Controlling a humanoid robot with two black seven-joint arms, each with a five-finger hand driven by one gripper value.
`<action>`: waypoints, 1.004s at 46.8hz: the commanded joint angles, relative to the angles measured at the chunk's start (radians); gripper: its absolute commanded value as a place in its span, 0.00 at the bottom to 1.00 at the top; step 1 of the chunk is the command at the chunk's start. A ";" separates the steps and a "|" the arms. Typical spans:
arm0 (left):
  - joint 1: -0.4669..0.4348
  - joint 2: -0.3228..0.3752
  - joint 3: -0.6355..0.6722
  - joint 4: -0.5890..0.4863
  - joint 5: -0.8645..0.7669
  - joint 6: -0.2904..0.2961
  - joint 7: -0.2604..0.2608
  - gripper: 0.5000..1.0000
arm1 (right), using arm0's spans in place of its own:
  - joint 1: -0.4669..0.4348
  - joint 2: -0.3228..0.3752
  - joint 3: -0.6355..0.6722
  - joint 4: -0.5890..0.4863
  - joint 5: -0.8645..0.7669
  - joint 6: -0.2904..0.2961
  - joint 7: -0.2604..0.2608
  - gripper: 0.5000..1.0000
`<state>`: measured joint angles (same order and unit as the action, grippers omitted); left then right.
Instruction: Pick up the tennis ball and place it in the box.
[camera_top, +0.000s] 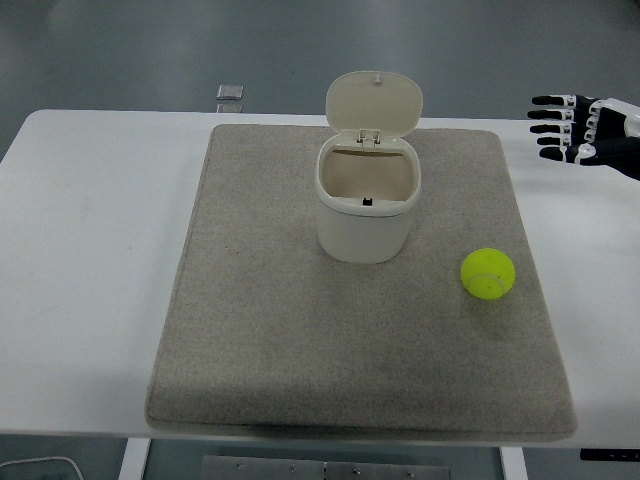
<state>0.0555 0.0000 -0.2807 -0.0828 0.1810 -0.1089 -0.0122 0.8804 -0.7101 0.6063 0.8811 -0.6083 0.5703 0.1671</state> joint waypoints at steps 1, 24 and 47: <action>0.000 0.000 0.000 0.000 0.000 0.000 0.000 0.98 | -0.004 -0.023 -0.003 0.050 -0.083 -0.001 0.038 0.81; 0.000 0.000 0.000 0.000 0.000 0.000 0.000 0.98 | -0.100 -0.172 -0.008 0.286 -0.498 -0.004 0.270 0.81; 0.000 0.000 0.000 0.000 0.000 0.000 0.000 0.98 | -0.205 -0.140 -0.051 0.346 -0.617 -0.162 0.287 0.81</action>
<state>0.0552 0.0000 -0.2807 -0.0828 0.1810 -0.1089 -0.0123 0.6873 -0.8552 0.5642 1.2268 -1.2149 0.4256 0.4541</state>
